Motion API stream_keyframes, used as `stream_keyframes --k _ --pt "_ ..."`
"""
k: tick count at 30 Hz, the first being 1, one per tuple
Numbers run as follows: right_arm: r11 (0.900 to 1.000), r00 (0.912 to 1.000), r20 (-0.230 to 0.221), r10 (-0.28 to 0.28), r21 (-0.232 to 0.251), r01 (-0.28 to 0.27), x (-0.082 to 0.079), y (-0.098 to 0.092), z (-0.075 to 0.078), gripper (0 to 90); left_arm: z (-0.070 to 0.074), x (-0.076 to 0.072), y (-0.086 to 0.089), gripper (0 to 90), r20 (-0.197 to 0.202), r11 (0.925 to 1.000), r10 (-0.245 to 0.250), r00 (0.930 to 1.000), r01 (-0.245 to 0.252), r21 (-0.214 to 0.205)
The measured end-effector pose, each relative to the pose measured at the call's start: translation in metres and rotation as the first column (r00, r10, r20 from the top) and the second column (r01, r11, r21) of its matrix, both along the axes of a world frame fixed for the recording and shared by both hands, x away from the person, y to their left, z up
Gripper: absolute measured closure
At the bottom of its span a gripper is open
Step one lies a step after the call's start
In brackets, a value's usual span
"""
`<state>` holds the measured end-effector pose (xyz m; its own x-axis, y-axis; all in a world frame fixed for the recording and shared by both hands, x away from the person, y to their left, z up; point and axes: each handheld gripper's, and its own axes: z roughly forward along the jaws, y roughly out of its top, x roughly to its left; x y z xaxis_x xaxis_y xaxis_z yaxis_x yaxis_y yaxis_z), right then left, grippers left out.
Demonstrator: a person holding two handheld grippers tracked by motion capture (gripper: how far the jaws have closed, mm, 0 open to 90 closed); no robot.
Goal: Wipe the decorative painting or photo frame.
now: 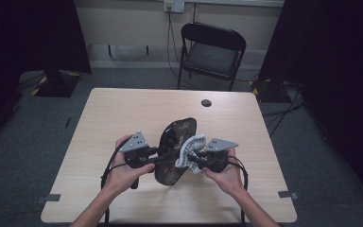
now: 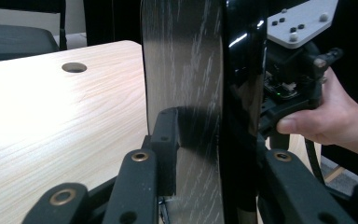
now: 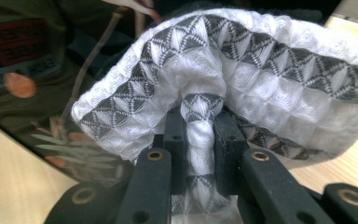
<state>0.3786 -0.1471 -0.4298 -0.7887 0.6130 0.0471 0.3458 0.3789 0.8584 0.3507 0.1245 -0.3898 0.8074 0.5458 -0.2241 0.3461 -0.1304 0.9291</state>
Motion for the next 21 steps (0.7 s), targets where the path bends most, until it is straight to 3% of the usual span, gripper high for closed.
stream_keyframes --k 7,10,17,21 --pt "0.9952 0.9953 -0.003 0.097 -0.011 -0.097 -0.010 0.014 -0.002 79.4 0.000 0.000 0.000 67.2 0.001 1.0000 0.005 1.0000 -0.005 0.004" --pt "0.9966 0.9966 0.000 0.082 -0.008 -0.082 -0.008 0.013 -0.001 79.2 0.000 0.000 0.000 67.3 -0.008 1.0000 0.004 1.0000 -0.004 -0.001" --pt "0.9991 0.9992 -0.005 -0.040 0.016 0.041 0.011 -0.009 -0.002 79.2 0.000 0.000 -0.001 68.2 -0.014 0.9999 -0.002 0.9999 0.001 -0.013" --pt "0.9998 1.0000 0.002 -0.008 0.019 0.008 0.007 -0.005 -0.002 78.8 0.000 0.000 -0.001 68.1 -0.011 0.9999 0.006 0.9999 -0.006 -0.010"
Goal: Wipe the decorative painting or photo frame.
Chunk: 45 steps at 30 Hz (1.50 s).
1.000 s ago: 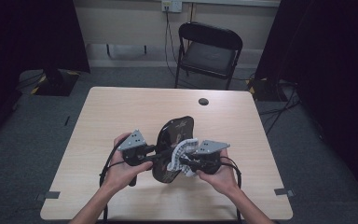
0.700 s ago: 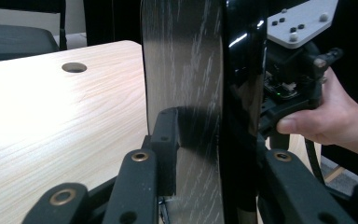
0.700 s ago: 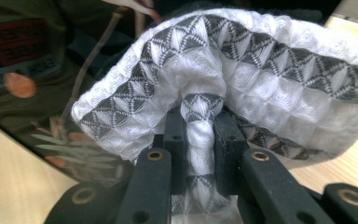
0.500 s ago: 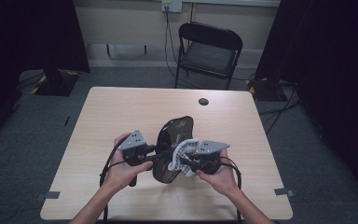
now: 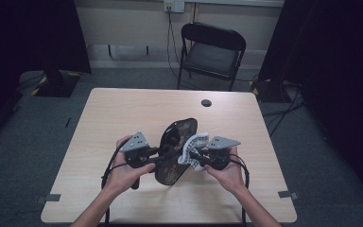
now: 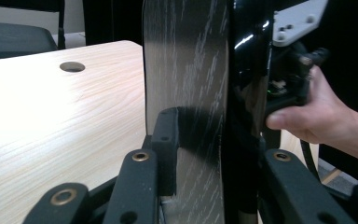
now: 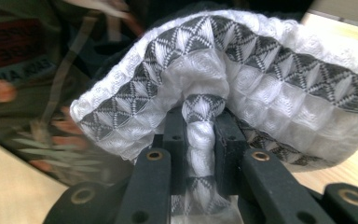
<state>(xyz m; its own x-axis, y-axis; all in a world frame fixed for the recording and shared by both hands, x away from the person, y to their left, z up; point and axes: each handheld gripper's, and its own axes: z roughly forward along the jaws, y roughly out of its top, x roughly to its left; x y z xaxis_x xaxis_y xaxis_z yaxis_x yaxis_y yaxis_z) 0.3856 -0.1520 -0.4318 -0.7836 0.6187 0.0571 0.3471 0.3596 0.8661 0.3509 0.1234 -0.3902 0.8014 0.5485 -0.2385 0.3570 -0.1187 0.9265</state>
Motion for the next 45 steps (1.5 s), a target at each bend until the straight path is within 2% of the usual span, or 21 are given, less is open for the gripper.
stream_keyframes --k 4,6,8,15,18,24,27,32,35,38,41,43,45 --pt "0.9974 0.9974 0.002 0.072 -0.002 -0.072 -0.009 0.012 0.002 78.8 0.000 0.000 0.002 68.1 -0.002 1.0000 0.002 1.0000 -0.002 0.000" --pt "0.9964 0.9964 0.009 0.084 -0.015 -0.084 -0.011 0.015 0.003 78.7 0.000 0.000 0.002 68.0 -0.001 1.0000 0.004 1.0000 -0.004 0.002" --pt "0.9972 0.9972 0.002 0.075 -0.008 -0.075 -0.008 0.014 0.003 78.2 0.000 0.000 0.002 67.2 -0.005 1.0000 0.001 1.0000 -0.001 -0.002" --pt "0.9993 0.9992 -0.009 -0.038 0.004 0.038 0.010 -0.003 -0.002 77.7 -0.001 0.001 0.001 66.9 -0.010 1.0000 -0.001 0.9999 0.001 -0.009" --pt "0.9996 0.9996 -0.007 -0.029 0.001 0.029 0.008 -0.002 -0.002 77.7 -0.001 0.001 0.001 66.9 -0.010 1.0000 0.001 0.9999 -0.001 -0.005" --pt "0.9978 0.9978 0.009 0.065 -0.013 -0.065 -0.005 0.013 0.003 77.7 -0.001 0.000 0.002 66.8 -0.010 1.0000 0.004 0.9999 -0.004 -0.004" --pt "0.9988 0.9988 0.010 0.048 -0.005 -0.048 -0.001 0.010 0.004 77.5 -0.001 0.000 0.002 66.8 -0.009 1.0000 0.005 0.9999 -0.006 -0.006" --pt "0.9997 0.9997 0.009 -0.022 -0.005 0.023 0.010 0.001 0.000 77.9 -0.001 0.000 0.001 66.6 -0.005 1.0000 0.006 1.0000 -0.006 -0.003" --pt "0.9994 0.9994 0.006 -0.035 -0.005 0.035 0.010 0.002 0.000 78.4 0.000 0.001 0.002 66.7 -0.005 1.0000 0.008 1.0000 -0.008 0.001" --pt "0.9995 0.9995 0.001 0.032 0.003 -0.032 -0.001 0.012 0.002 78.9 0.000 0.000 0.002 67.0 -0.001 0.9999 0.013 0.9999 -0.013 0.005" --pt "0.9941 0.9941 0.001 0.108 0.010 -0.108 -0.013 0.022 0.004 78.9 0.000 0.001 0.003 68.4 0.001 0.9998 0.017 0.9999 -0.017 0.012" --pt "0.9940 0.9941 -0.004 0.108 0.017 -0.108 -0.011 0.023 0.004 79.1 0.000 0.001 0.004 68.7 0.000 0.9997 0.026 0.9997 -0.026 0.007" --pt "0.9962 0.9964 -0.010 0.085 0.020 -0.084 -0.006 0.019 0.002 79.0 0.000 0.001 0.004 68.8 -0.002 0.9996 0.027 0.9996 -0.027 0.003"
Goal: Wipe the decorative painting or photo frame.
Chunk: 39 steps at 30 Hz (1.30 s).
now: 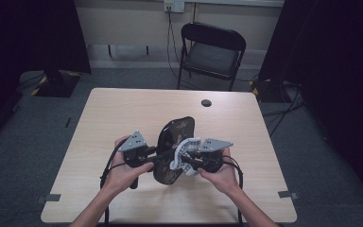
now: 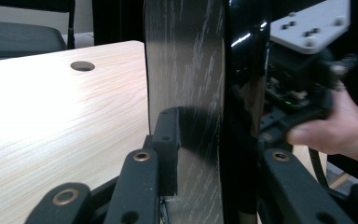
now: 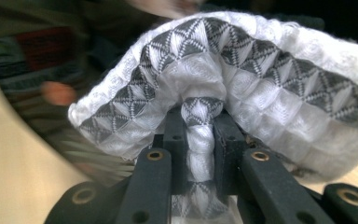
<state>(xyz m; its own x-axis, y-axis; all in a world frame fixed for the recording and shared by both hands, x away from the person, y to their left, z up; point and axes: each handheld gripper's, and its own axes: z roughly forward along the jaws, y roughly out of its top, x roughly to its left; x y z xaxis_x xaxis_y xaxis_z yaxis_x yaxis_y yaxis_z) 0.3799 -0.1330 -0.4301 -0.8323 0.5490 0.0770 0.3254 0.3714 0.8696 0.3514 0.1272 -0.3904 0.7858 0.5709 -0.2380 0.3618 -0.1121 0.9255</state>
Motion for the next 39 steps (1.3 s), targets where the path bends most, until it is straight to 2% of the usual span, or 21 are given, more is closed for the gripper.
stream_keyframes --k 4,6,8,13,15,18,23,27,30,35,39 --pt "0.9956 0.9957 -0.005 -0.092 -0.014 0.092 0.012 -0.014 -0.006 78.9 0.000 0.000 -0.001 68.8 -0.001 0.9999 -0.011 0.9999 0.011 -0.004" --pt "0.9936 0.9936 -0.011 -0.112 -0.010 0.112 0.016 -0.018 -0.007 78.9 0.000 0.000 -0.002 68.8 0.001 0.9999 -0.014 0.9999 0.014 -0.003" --pt "0.9944 0.9944 -0.012 -0.105 -0.013 0.105 0.015 -0.018 -0.007 79.7 0.000 0.000 -0.002 68.8 0.003 0.9999 -0.012 0.9999 0.012 0.000" --pt "0.9996 0.9999 -0.011 -0.006 -0.026 0.005 0.001 -0.002 -0.004 79.8 0.000 0.000 0.000 68.9 0.005 0.9999 -0.004 1.0000 0.004 0.009" --pt "0.9997 0.9999 -0.013 0.003 -0.026 -0.003 -0.001 0.001 -0.003 79.9 0.000 0.001 0.001 68.9 0.002 1.0000 -0.004 1.0000 0.004 0.004" --pt "0.9999 0.9992 -0.037 -0.011 0.002 0.011 0.003 -0.003 -0.004 79.8 0.000 0.001 0.001 69.4 0.007 0.9999 -0.005 1.0000 0.005 0.009" --pt "0.9955 0.9953 -0.022 -0.094 -0.010 0.094 0.013 -0.013 -0.006 79.7 0.000 0.001 0.002 70.1 0.013 1.0000 -0.005 0.9999 0.004 0.008" --pt "0.9914 0.9912 -0.030 -0.129 -0.024 0.128 0.019 -0.021 -0.010 80.3 0.000 0.001 0.001 71.9 0.030 0.9998 0.003 0.9996 -0.004 0.019" --pt "0.9938 0.9935 -0.034 -0.109 -0.026 0.108 0.016 -0.019 -0.011 80.5 0.001 0.002 0.002 72.4 0.033 0.9996 0.006 0.9994 -0.007 0.028" --pt "0.9993 0.9994 -0.032 -0.015 -0.035 0.014 0.001 -0.003 -0.011 80.4 0.001 0.002 0.002 72.6 0.034 0.9996 0.006 0.9994 -0.007 0.028" --pt "0.9993 0.9993 -0.033 -0.018 -0.033 0.017 0.002 -0.003 -0.011 80.3 0.001 0.002 0.003 72.8 0.024 0.9998 0.010 0.9997 -0.011 0.016"
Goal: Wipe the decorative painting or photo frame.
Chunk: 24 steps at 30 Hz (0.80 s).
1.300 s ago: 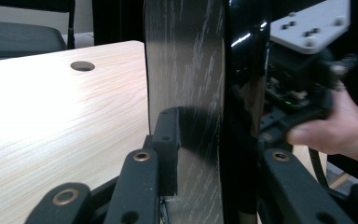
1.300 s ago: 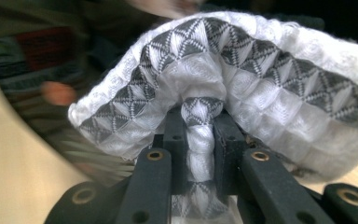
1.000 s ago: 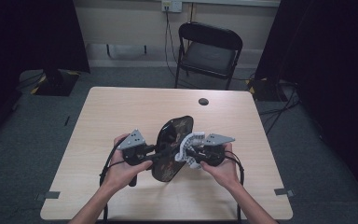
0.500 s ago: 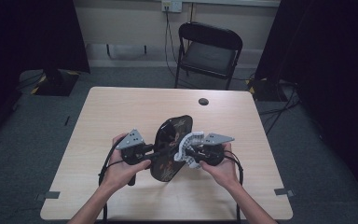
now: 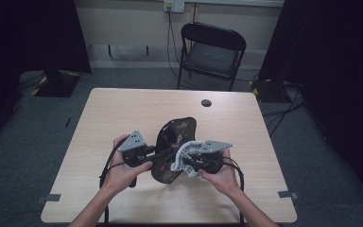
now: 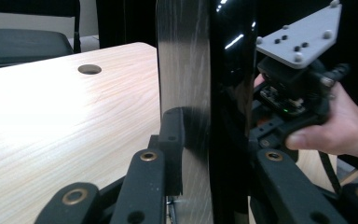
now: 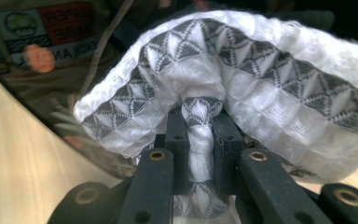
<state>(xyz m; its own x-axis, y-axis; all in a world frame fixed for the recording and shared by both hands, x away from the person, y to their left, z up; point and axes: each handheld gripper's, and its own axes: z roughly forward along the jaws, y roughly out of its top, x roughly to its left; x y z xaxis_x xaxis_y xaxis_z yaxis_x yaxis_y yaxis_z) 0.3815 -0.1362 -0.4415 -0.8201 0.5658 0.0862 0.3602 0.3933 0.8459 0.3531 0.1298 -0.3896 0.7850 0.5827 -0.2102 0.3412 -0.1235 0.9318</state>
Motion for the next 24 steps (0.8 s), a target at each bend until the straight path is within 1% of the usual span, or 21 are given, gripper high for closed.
stream_keyframes --k 2,3,5,6,8,12,14,15,19,21,24 --pt "0.9981 0.9981 0.009 -0.062 -0.008 0.062 0.009 -0.010 -0.002 80.3 0.000 0.000 0.000 73.1 -0.001 1.0000 -0.001 1.0000 0.001 0.000" --pt "0.9934 0.9934 0.011 -0.114 -0.011 0.114 0.016 -0.018 -0.005 80.3 0.000 0.000 0.000 73.3 0.001 1.0000 -0.001 1.0000 0.001 -0.001" --pt "0.9890 0.9891 -0.002 -0.147 -0.016 0.147 0.020 -0.025 -0.008 80.5 0.000 0.001 0.000 73.9 0.002 1.0000 0.000 1.0000 0.000 0.001" --pt "0.9886 0.9886 -0.014 -0.150 -0.015 0.150 0.022 -0.027 -0.010 80.7 0.000 0.001 0.000 74.1 0.001 1.0000 -0.001 1.0000 0.001 0.001" --pt "0.9911 0.9910 -0.024 -0.132 -0.023 0.131 0.020 -0.027 -0.012 80.7 0.000 0.001 0.001 74.3 0.004 1.0000 0.001 1.0000 -0.001 0.006" --pt "0.9980 0.9982 -0.026 -0.054 -0.033 0.053 0.009 -0.012 -0.014 80.7 0.000 0.000 0.000 74.1 0.004 1.0000 0.003 1.0000 -0.003 0.005" --pt "0.9990 0.9996 -0.024 -0.015 -0.041 0.014 0.003 -0.004 -0.014 80.6 0.000 0.000 0.001 74.0 0.004 1.0000 0.007 1.0000 -0.007 0.006" --pt "0.9991 0.9997 -0.022 -0.009 -0.042 0.008 0.002 -0.003 -0.014 80.7 0.000 0.000 0.001 74.0 0.004 1.0000 0.005 1.0000 -0.005 0.008" --pt "0.9994 0.9998 -0.019 -0.009 -0.033 0.009 0.002 -0.003 -0.012 80.7 0.000 0.000 0.002 73.6 -0.002 1.0000 0.001 1.0000 -0.001 -0.002" --pt "0.9988 0.9993 -0.016 -0.035 -0.036 0.034 0.006 -0.007 -0.013 80.7 0.000 0.000 0.002 73.6 -0.002 1.0000 0.001 1.0000 -0.001 -0.002" --pt "0.9957 0.9961 -0.023 -0.085 -0.039 0.084 0.011 -0.013 -0.015 80.6 0.000 0.000 0.001 73.6 -0.002 1.0000 0.000 1.0000 0.000 -0.002"
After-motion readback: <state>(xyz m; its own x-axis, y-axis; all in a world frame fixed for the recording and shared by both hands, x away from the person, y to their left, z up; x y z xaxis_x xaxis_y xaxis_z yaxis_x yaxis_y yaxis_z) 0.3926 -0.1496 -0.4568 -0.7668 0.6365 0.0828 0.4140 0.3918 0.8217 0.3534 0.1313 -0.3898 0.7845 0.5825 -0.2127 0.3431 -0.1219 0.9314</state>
